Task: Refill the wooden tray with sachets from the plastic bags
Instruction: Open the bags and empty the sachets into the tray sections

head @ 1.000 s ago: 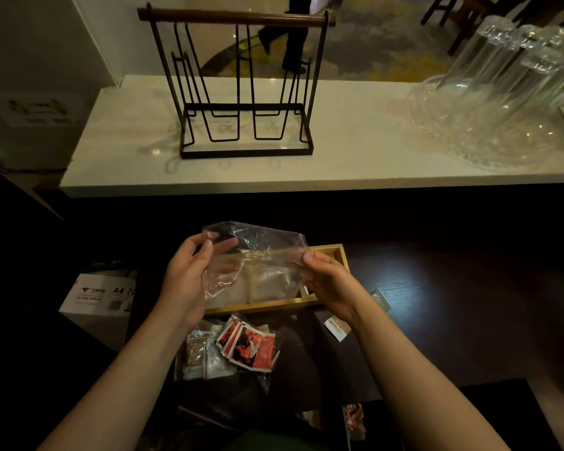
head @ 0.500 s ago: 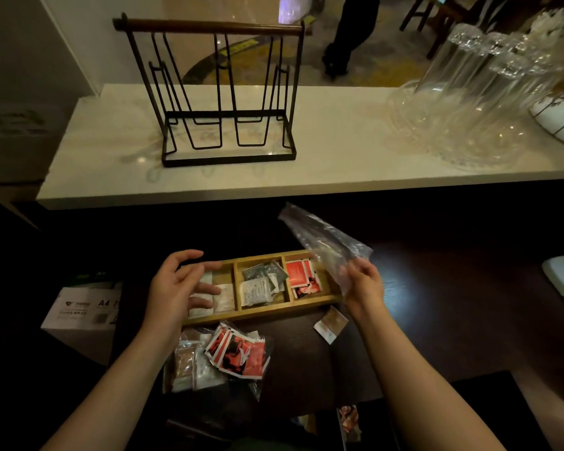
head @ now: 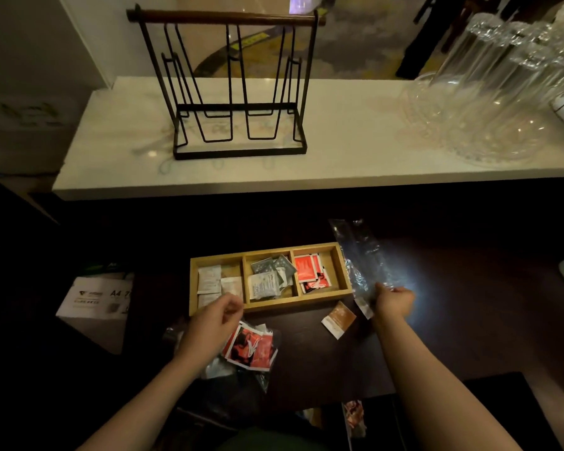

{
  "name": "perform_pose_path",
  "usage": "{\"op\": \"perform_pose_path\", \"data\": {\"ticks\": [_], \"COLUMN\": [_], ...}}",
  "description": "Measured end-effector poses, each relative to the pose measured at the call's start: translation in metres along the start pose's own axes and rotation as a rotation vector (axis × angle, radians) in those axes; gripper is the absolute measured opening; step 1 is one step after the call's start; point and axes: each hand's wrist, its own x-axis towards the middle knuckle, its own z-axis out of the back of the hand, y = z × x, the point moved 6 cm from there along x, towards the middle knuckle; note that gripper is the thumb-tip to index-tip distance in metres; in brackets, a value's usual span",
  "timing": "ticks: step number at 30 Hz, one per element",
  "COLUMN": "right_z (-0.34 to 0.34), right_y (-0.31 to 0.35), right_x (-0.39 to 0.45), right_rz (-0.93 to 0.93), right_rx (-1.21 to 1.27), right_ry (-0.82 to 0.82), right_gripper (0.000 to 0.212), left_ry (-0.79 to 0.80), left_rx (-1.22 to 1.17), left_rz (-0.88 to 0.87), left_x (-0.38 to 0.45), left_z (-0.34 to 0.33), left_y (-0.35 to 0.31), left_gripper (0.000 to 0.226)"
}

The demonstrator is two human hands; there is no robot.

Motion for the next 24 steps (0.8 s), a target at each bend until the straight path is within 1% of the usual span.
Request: {"op": "perform_pose_path", "data": {"ticks": [2,4,6,7,9,10,11,13,16,19,21,22,24], "right_z": [-0.002,-0.012,-0.015,-0.014,-0.003,0.0,0.004,0.009,0.015,0.012,0.006,0.001,-0.01], "right_y": [-0.006,-0.028,-0.033,-0.029,-0.001,0.006,0.014,0.023,0.039,0.055,0.062,0.063,0.063], "right_x": [0.014,0.048,0.055,0.05,0.008,-0.005,-0.017,-0.032,-0.05,-0.07,-0.083,-0.088,-0.101], "right_rz": [0.059,0.097,0.124,0.142,0.191,0.209,0.227,0.255,0.345,0.476,0.553,0.576,0.604], "right_rx": [-0.124,-0.251,-0.382,-0.425,-0.459,-0.463,-0.461,-0.45,-0.409,-0.33,-0.313,-0.309,-0.276], "right_ry": [-0.01,0.004,0.023,0.032,0.043,0.045,0.044,0.028,-0.04,-0.062,-0.034,-0.009,0.073], "right_gripper": [0.028,0.029,0.031,0.03,0.027,0.025,0.023,0.023,0.024,0.02,0.018,0.017,0.012], "left_ry": [0.059,0.123,0.176,0.197,0.237,0.233,0.231,0.195,0.129,0.05,0.033,0.036,0.017], "left_rx": [0.219,0.434,0.619,0.686,0.789,0.823,0.852,0.892,0.867,0.788,0.695,0.602,0.309], "left_rz": [-0.066,-0.146,-0.211,-0.233,-0.26,-0.288,-0.311,-0.359,-0.434,-0.407,-0.328,-0.253,-0.065], "left_x": [-0.006,-0.012,-0.017,-0.019,-0.022,-0.024,-0.025,-0.024,-0.021,-0.02,-0.019,-0.016,-0.012], "left_z": [-0.01,-0.019,-0.028,-0.031,-0.039,-0.042,-0.044,-0.046,-0.042,-0.032,-0.025,-0.022,-0.012], "left_y": [-0.003,-0.006,-0.005,-0.004,0.005,0.009,0.012,0.015,0.013,0.006,-0.003,-0.004,-0.007], "left_gripper": [0.015,0.03,0.05,0.06,0.078,0.084,0.088,0.088,0.081,0.075,0.075,0.075,0.071]}}
